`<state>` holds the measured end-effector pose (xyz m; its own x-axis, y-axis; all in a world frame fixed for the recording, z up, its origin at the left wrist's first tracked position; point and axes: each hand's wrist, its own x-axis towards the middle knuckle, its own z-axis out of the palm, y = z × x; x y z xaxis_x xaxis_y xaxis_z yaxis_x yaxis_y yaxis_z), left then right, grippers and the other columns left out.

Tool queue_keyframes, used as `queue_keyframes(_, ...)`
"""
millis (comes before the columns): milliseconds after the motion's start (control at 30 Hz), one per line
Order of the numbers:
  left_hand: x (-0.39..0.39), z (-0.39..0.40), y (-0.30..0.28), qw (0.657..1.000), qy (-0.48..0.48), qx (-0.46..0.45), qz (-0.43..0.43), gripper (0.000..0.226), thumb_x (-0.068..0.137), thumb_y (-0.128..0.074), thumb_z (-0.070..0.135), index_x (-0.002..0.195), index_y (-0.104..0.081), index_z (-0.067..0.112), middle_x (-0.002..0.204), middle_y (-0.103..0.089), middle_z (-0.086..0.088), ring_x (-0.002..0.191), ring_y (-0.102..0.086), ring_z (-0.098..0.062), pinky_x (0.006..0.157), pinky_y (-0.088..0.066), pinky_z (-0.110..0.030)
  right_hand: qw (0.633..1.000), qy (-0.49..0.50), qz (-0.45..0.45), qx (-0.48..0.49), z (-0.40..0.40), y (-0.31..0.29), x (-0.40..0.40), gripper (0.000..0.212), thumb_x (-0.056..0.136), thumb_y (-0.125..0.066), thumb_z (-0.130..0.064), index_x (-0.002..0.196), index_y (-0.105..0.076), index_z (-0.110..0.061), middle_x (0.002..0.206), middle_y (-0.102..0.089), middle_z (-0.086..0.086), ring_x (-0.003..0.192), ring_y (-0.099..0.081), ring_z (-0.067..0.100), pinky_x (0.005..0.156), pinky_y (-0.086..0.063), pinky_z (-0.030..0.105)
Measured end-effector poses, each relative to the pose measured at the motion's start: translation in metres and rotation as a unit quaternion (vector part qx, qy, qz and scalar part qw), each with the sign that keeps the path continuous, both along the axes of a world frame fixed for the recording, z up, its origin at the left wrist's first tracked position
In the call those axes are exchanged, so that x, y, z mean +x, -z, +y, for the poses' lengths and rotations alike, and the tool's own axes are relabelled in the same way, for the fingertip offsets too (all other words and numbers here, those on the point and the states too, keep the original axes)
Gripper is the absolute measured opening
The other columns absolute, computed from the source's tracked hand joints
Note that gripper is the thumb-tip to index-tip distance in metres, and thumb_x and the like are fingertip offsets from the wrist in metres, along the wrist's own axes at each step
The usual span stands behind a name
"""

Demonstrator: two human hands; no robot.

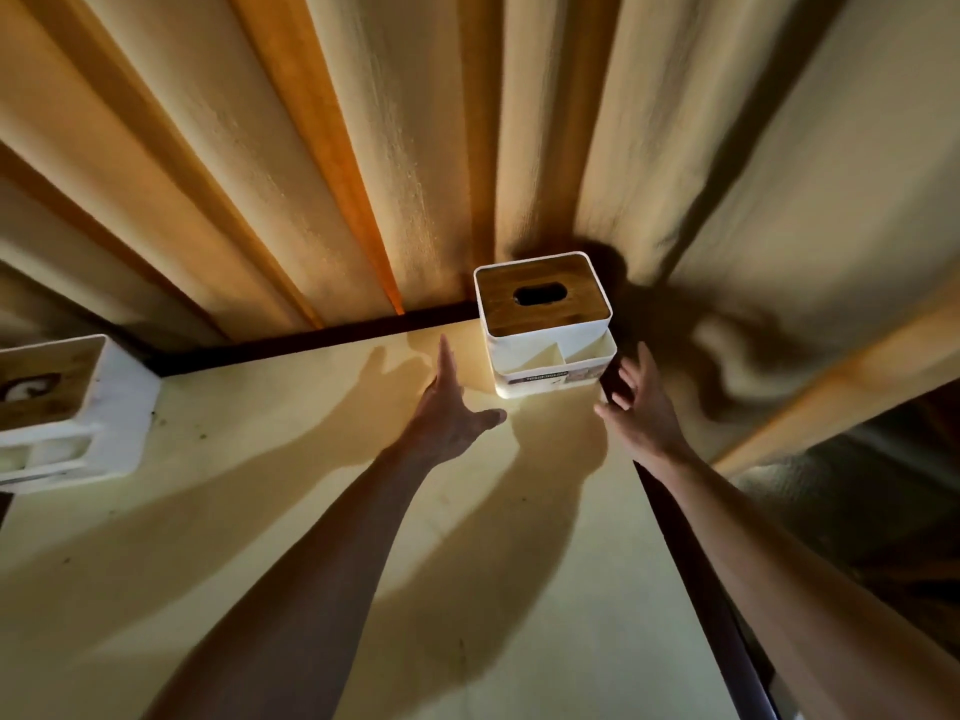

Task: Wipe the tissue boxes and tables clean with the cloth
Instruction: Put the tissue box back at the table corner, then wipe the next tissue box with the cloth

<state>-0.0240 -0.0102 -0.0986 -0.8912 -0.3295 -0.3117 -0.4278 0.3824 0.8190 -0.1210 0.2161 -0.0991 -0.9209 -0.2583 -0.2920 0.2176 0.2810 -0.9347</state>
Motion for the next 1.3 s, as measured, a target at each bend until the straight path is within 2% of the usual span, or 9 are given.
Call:
queue_keyframes(133, 0.052, 0.002, -0.019, 0.999, -0.053, 0.002, 0.012, 0.102, 0.089, -0.075, 0.026, 0.159, -0.002, 0.031, 0.165, -0.019, -0.004, 0.143, -0.039, -0.028, 0.114, -0.038, -0.047, 0.997, -0.018, 0.061, 0.054, 0.002, -0.017, 0.056, 0.083, 0.085, -0.061, 0.01, 0.153, -0.015, -0.005, 0.154, -0.032, 0.017, 0.141, -0.034, 0.026, 0.106, -0.042, 0.036)
queue_keyframes(233, 0.107, 0.008, -0.037, 0.996, -0.087, -0.021, 0.008, 0.09, 0.093, -0.069, 0.027, 0.16, -0.009, 0.026, 0.162, -0.027, -0.008, 0.14, -0.043, -0.026, 0.113, -0.04, -0.043, 0.988, -0.078, 0.091, 0.1, -0.003, -0.028, 0.102, 0.081, 0.086, -0.065, -0.001, 0.152, -0.019, -0.008, 0.149, -0.041, 0.016, 0.135, -0.044, 0.03, 0.1, -0.047, 0.042)
queue_keyframes(367, 0.195, 0.004, -0.054, 0.991, -0.125, -0.034, -0.037, 0.09, 0.092, -0.07, 0.033, 0.159, -0.01, 0.027, 0.16, -0.031, -0.011, 0.142, -0.04, -0.026, 0.112, -0.041, -0.044, 0.979, -0.157, 0.061, 0.113, -0.027, -0.051, 0.163, 0.084, 0.091, -0.064, -0.011, 0.154, -0.01, -0.021, 0.146, -0.047, 0.008, 0.127, -0.053, 0.025, 0.091, -0.049, 0.032)
queue_keyframes(500, 0.278, -0.028, -0.067, 0.98, -0.17, -0.068, -0.081, 0.091, 0.091, -0.069, 0.04, 0.159, -0.012, 0.025, 0.16, -0.033, -0.011, 0.143, -0.039, -0.026, 0.109, -0.043, -0.041, 0.961, -0.248, 0.062, 0.104, -0.07, -0.075, 0.216, 0.086, 0.091, -0.064, -0.011, 0.155, -0.007, -0.018, 0.146, -0.047, 0.009, 0.131, -0.05, 0.023, 0.098, -0.039, 0.028)
queue_keyframes(733, 0.37, -0.129, -0.091, 0.952, -0.261, -0.125, -0.1, 0.091, 0.091, -0.069, 0.043, 0.16, -0.014, 0.019, 0.157, -0.036, -0.014, 0.143, -0.039, -0.029, 0.112, -0.036, -0.039, 0.93, -0.341, 0.089, 0.105, -0.17, -0.096, 0.285, 0.082, 0.092, -0.063, -0.016, 0.155, -0.01, -0.017, 0.15, -0.042, 0.011, 0.134, -0.046, 0.023, 0.104, -0.038, 0.03)
queue_keyframes(933, 0.4, -0.249, -0.091, 0.951, -0.254, -0.151, -0.091, 0.093, 0.089, -0.072, 0.039, 0.159, -0.015, 0.013, 0.158, -0.035, -0.01, 0.143, -0.036, -0.031, 0.115, -0.032, -0.046, 0.921, -0.356, 0.083, 0.132, -0.282, -0.088, 0.317, 0.08, 0.092, -0.063, -0.02, 0.155, -0.014, -0.019, 0.15, -0.042, 0.01, 0.134, -0.045, 0.022, 0.108, -0.039, 0.033)
queue_keyframes(1067, 0.402, -0.342, -0.072, 0.963, -0.209, -0.14, -0.094, 0.105, 0.078, -0.072, 0.052, 0.158, -0.007, 0.029, 0.155, -0.041, -0.01, 0.138, -0.043, -0.035, 0.109, -0.04, -0.057, 0.925, -0.342, 0.085, 0.141, -0.356, -0.08, 0.319, 0.072, 0.091, -0.065, -0.019, 0.151, -0.026, -0.014, 0.144, -0.047, 0.006, 0.131, -0.048, 0.024, 0.095, -0.04, 0.025)
queue_keyframes(1167, 0.389, -0.395, -0.058, 0.968, -0.184, -0.136, -0.104, 0.111, 0.081, -0.077, 0.047, 0.158, 0.002, 0.032, 0.162, -0.027, -0.011, 0.144, -0.034, -0.035, 0.113, -0.036, -0.056, 0.926, -0.332, 0.082, 0.16, -0.404, -0.069, 0.311, 0.076, 0.089, -0.069, -0.021, 0.151, -0.025, -0.015, 0.146, -0.046, 0.009, 0.131, -0.048, 0.025, 0.092, -0.044, 0.027)
queue_keyframes(1300, 0.362, -0.438, -0.038, 0.979, -0.126, -0.113, -0.115, 0.111, 0.089, -0.074, 0.028, 0.158, 0.013, 0.02, 0.166, -0.011, -0.012, 0.151, -0.017, -0.034, 0.121, -0.023, -0.05, 0.918, -0.332, 0.095, 0.196, -0.447, -0.055, 0.302, 0.078, 0.092, -0.066, -0.023, 0.153, -0.018, -0.016, 0.151, -0.041, 0.008, 0.133, -0.045, 0.024, 0.095, -0.041, 0.026)
